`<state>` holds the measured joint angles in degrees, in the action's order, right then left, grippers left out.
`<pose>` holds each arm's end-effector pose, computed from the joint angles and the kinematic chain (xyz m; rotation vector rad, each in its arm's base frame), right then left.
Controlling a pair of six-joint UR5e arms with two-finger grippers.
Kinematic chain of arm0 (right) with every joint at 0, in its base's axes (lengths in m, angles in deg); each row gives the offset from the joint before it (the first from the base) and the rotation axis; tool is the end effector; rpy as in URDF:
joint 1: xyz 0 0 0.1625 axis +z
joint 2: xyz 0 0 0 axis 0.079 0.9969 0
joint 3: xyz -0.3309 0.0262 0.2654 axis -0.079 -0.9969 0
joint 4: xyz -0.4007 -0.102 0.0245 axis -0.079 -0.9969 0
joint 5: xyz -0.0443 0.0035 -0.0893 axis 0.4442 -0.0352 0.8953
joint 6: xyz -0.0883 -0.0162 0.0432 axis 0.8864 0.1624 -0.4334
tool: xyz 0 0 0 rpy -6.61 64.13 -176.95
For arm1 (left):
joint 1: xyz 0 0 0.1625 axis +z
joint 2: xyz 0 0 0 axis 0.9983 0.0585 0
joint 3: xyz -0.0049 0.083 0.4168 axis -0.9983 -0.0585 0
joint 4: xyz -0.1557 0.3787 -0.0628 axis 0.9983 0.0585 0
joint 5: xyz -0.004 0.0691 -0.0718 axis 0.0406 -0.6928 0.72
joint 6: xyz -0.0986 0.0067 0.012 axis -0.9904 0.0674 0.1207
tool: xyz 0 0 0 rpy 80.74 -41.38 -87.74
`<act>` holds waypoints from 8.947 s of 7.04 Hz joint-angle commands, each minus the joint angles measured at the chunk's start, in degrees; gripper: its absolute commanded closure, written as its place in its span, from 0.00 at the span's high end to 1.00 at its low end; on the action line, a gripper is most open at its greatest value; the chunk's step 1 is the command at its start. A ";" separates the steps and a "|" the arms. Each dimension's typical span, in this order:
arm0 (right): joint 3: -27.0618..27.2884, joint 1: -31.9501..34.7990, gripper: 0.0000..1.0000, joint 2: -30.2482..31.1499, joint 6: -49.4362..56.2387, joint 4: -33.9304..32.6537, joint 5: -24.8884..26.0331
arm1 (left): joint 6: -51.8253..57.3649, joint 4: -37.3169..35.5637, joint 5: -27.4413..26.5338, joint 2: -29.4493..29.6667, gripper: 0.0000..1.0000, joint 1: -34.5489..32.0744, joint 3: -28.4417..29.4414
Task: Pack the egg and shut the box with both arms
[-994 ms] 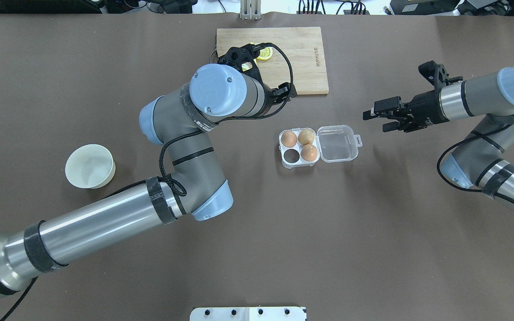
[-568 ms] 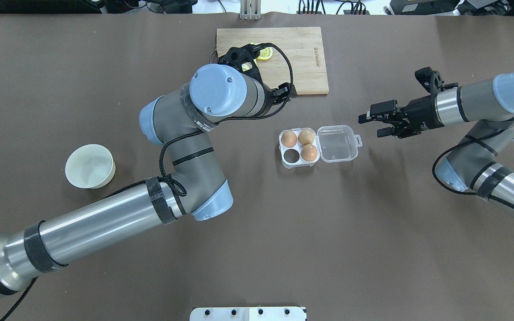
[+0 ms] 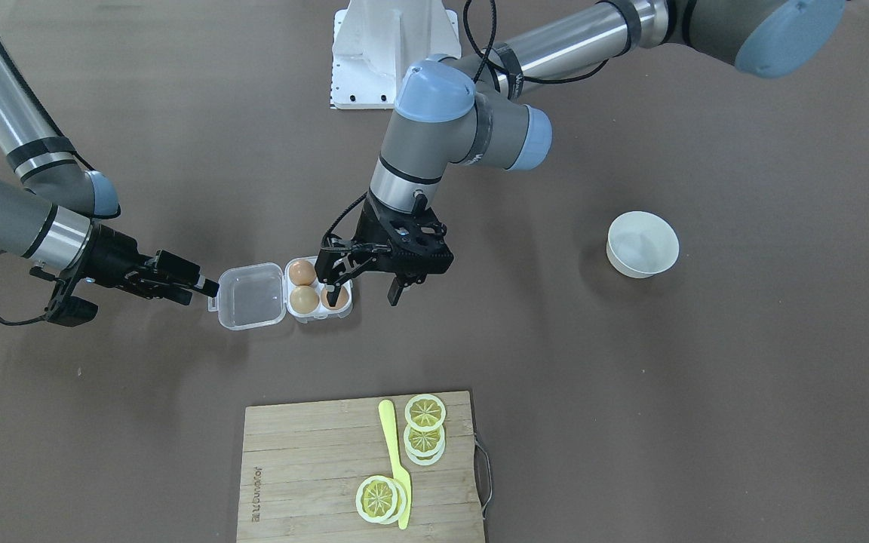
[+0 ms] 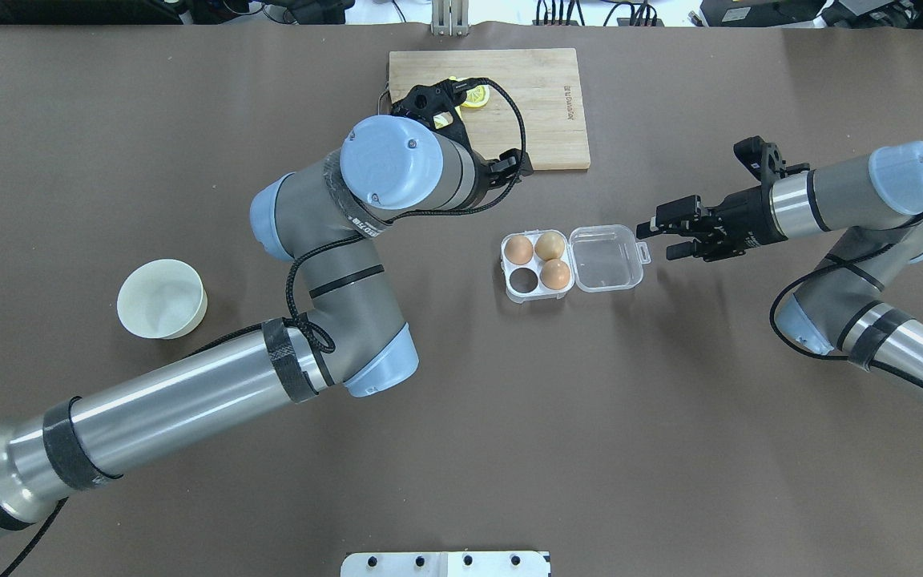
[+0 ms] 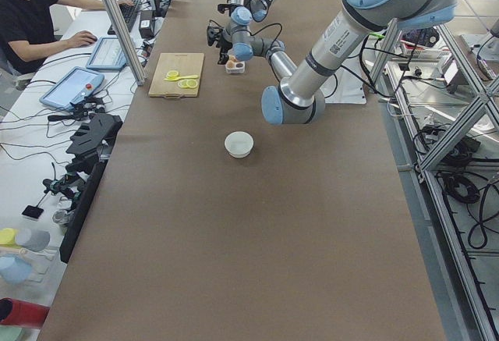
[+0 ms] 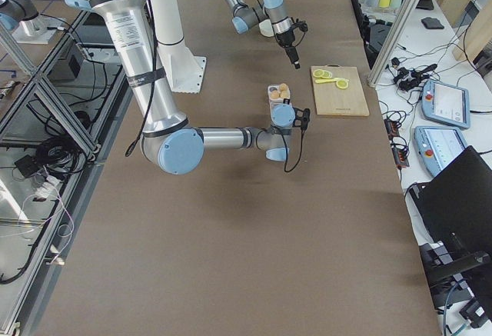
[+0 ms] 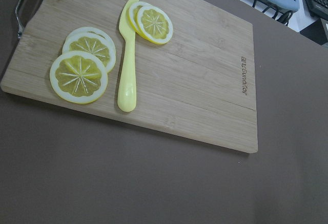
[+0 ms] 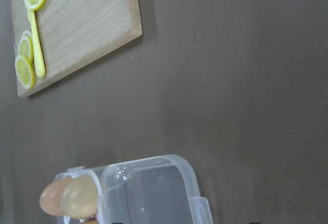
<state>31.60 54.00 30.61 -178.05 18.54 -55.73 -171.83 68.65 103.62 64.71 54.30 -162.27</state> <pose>-0.3574 -0.5200 0.4876 0.0105 -1.4842 0.1845 0.5904 -0.5242 0.1167 0.3231 1.1814 -0.4024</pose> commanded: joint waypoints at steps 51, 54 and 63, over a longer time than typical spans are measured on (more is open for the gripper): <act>-6.71 -1.39 0.44 -2.01 -1.20 7.59 1.01 | 0.00 0.26 0.00 -0.53 0.94 0.00 0.33; -6.71 -1.39 0.35 -2.01 -1.28 7.59 1.01 | 0.09 0.26 0.09 -0.61 0.94 0.00 0.33; -6.71 -1.30 0.27 -1.92 -1.29 7.68 0.83 | 0.00 0.26 0.09 -0.62 0.94 0.09 0.33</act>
<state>24.89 52.69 28.69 -179.33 26.22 -54.88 -171.82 68.92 103.70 64.10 54.38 -161.95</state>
